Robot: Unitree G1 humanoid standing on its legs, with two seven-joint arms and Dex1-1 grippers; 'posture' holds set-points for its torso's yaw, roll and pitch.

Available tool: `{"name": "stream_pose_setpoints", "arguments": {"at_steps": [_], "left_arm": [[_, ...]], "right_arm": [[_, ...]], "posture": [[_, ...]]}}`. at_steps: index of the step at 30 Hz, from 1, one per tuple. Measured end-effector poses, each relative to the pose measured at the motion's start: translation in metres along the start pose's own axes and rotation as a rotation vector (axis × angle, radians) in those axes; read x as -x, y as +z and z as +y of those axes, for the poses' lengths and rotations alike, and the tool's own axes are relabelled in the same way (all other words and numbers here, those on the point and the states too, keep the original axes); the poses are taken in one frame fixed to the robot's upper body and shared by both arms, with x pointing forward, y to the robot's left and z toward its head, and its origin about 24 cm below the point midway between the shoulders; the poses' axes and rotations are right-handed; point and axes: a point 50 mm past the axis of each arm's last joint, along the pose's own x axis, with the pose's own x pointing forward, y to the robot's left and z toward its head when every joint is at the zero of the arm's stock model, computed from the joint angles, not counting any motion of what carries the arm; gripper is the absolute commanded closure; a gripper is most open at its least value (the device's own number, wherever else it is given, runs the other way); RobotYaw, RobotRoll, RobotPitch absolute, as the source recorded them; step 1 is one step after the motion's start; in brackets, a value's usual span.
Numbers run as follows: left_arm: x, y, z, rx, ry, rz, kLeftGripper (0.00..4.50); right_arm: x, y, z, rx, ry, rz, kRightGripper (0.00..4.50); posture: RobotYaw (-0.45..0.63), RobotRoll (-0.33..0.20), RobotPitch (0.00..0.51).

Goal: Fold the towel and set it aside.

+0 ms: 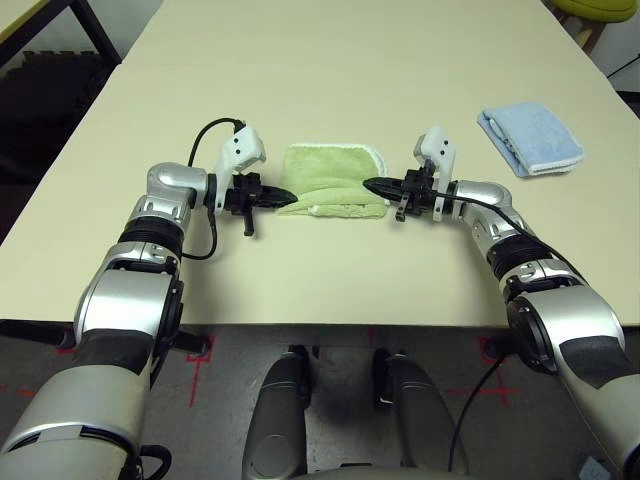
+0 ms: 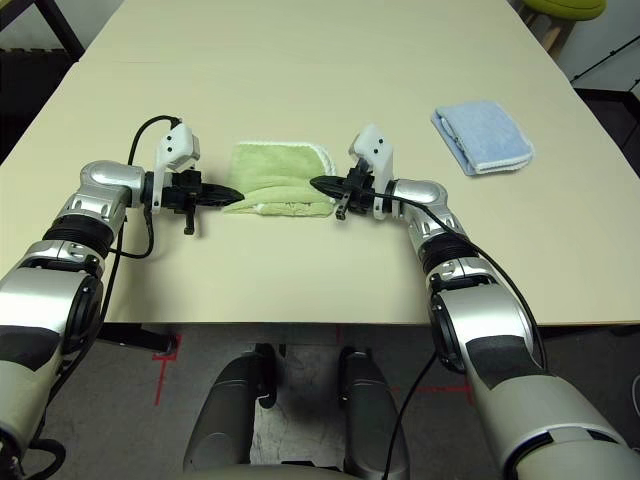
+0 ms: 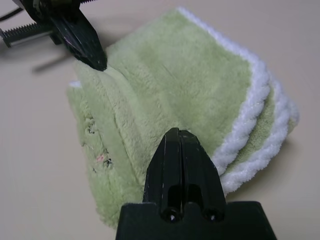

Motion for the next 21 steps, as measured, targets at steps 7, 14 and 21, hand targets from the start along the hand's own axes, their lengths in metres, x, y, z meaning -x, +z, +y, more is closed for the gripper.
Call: {"name": "stream_pose_setpoints", "arguments": {"at_steps": [7,14,21], "left_arm": [[-0.009,0.051,0.012,0.090,0.024,-0.305,4.44],[-0.023,0.041,0.020,0.120,0.246,-0.222,4.44],[-0.030,0.007,0.019,0.179,0.398,-0.054,4.44]], "right_arm": [[-0.009,0.041,-0.013,-0.026,-0.074,-0.189,4.50],[-0.030,0.034,-0.007,-0.037,-0.174,-0.157,4.50],[-0.045,0.014,-0.001,-0.082,-0.293,-0.061,4.50]], "posture": [[0.01,0.000,0.211],[0.00,0.000,0.215],[0.00,0.000,0.216]]}}
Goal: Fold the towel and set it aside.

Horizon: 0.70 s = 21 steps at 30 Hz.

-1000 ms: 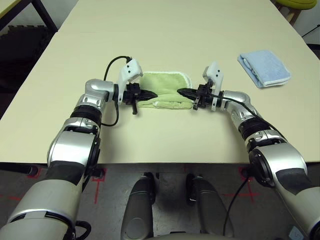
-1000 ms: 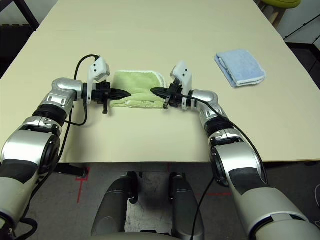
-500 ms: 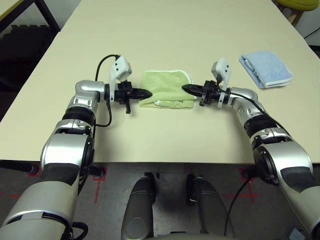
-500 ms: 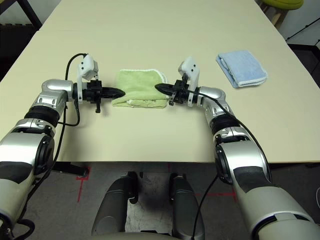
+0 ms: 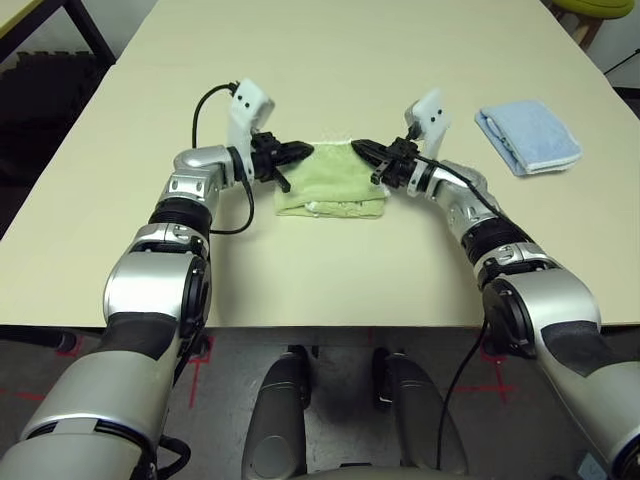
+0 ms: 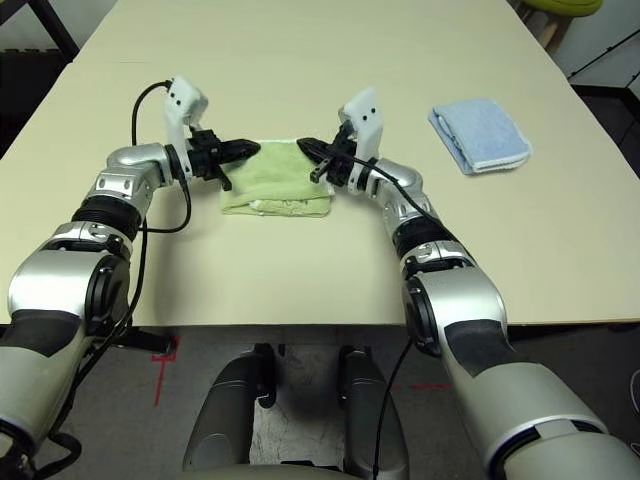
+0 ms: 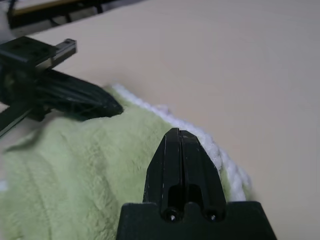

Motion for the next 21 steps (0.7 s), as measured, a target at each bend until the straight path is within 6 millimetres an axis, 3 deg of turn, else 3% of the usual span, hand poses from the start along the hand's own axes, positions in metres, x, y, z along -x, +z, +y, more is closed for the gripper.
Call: {"name": "stream_pose_setpoints", "arguments": {"at_steps": [7,14,17,21], "left_arm": [[0.001,-0.003,0.003,-0.007,0.065,0.022,4.44],[0.004,0.000,0.004,0.008,0.019,-0.016,4.44],[0.009,0.009,0.002,0.028,-0.093,-0.096,4.44],[0.020,0.040,-0.001,-0.038,-0.300,-0.230,4.44]], "right_arm": [[0.002,-0.013,0.002,0.041,-0.024,0.073,4.50],[0.008,-0.008,-0.003,0.013,0.028,0.025,4.50],[0.019,0.004,-0.014,-0.014,0.075,-0.053,4.50],[0.041,0.041,-0.031,0.057,0.195,-0.195,4.50]], "posture": [[0.00,0.000,0.217],[0.00,0.000,0.213],[0.00,0.000,0.210],[0.00,0.000,0.206]]}}
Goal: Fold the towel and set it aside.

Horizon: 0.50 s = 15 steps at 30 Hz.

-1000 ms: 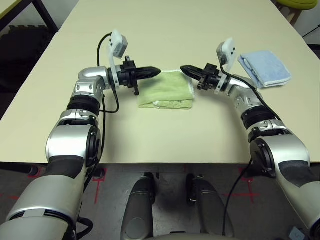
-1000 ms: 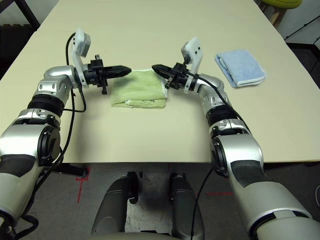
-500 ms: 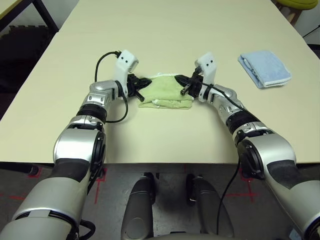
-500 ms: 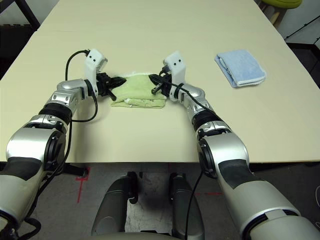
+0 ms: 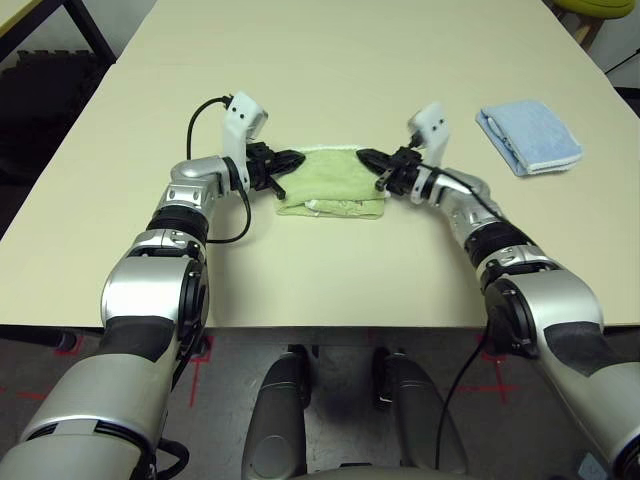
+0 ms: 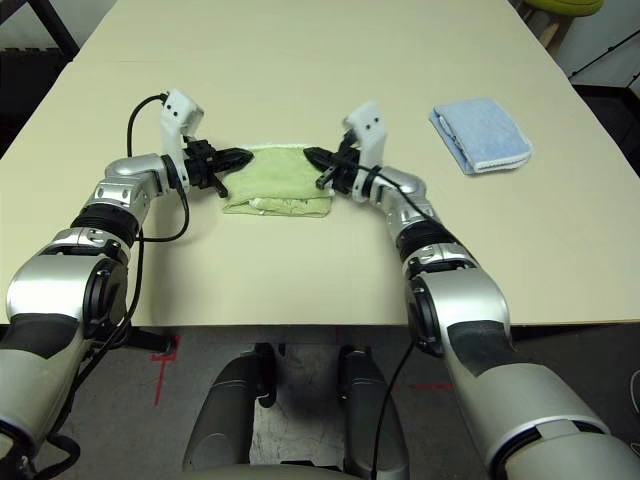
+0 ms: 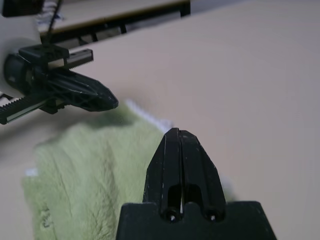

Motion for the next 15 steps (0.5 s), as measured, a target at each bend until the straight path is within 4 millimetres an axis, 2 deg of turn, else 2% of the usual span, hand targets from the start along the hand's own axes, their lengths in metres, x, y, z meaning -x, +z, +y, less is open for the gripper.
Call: {"name": "stream_pose_setpoints", "arguments": {"at_steps": [2,4,8,10,15], "left_arm": [[0.004,0.018,-0.002,-0.052,-0.082,-0.043,4.44],[0.010,0.026,-0.006,-0.089,-0.135,-0.063,4.44],[0.022,0.009,-0.017,-0.070,-0.192,-0.027,4.44],[0.023,0.003,-0.022,-0.055,-0.212,-0.014,4.44],[0.032,0.004,-0.025,-0.091,-0.247,0.032,4.44]], "right_arm": [[0.017,0.018,-0.006,0.059,0.055,-0.025,4.50],[0.035,0.021,-0.007,0.086,0.086,-0.008,4.50],[0.065,0.011,-0.004,0.069,0.091,0.071,4.50],[0.071,0.011,-0.002,0.087,0.105,0.100,4.50],[0.082,0.004,0.004,0.141,0.177,0.210,4.50]], "posture": [[0.00,0.000,0.204],[-0.01,0.000,0.203],[-0.01,0.000,0.201],[-0.02,0.000,0.199],[-0.01,0.000,0.194]]}}
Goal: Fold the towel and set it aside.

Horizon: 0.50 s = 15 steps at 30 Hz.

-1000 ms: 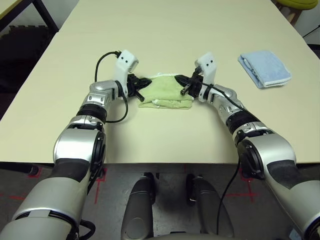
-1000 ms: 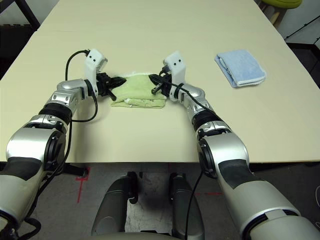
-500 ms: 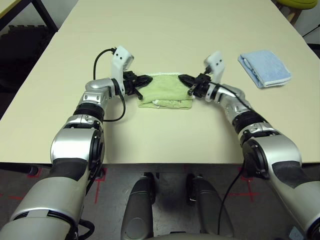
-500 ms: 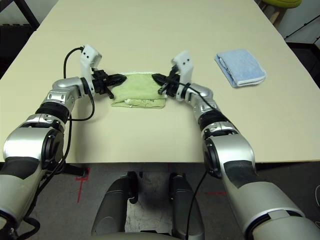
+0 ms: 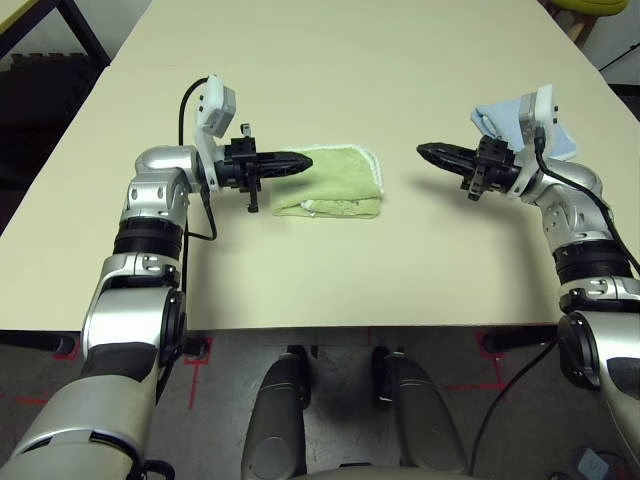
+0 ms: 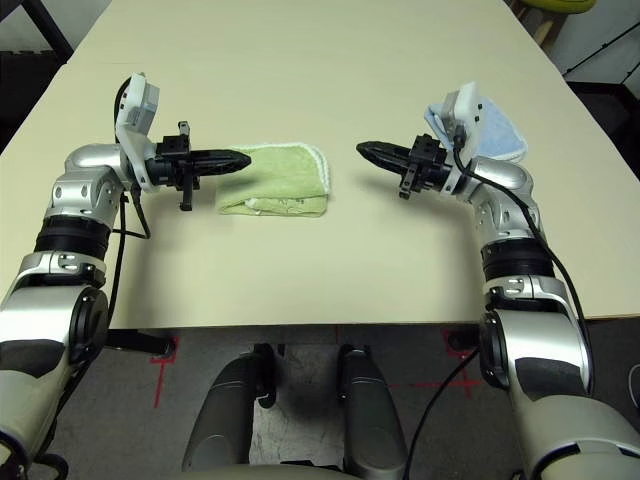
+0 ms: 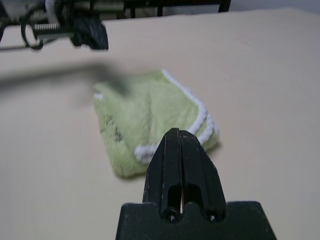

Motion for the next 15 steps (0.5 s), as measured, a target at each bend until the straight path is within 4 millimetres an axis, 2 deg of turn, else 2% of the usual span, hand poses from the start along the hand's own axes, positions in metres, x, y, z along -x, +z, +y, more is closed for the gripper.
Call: {"name": "stream_pose_setpoints", "arguments": {"at_steps": [6,14,15], "left_arm": [[0.008,-0.025,-0.013,0.021,-0.063,0.090,4.44],[0.010,-0.023,-0.014,-0.012,-0.075,0.104,4.44],[0.010,-0.023,-0.014,-0.013,-0.075,0.103,4.28]], "right_arm": [[0.009,-0.017,0.006,0.002,0.046,0.119,4.50],[0.012,-0.022,0.007,0.006,0.046,0.133,4.50],[0.012,-0.022,0.007,0.006,0.045,0.133,4.27]], "posture": [[-0.01,0.000,0.191],[-0.01,0.000,0.191],[-0.01,0.000,0.191]]}}
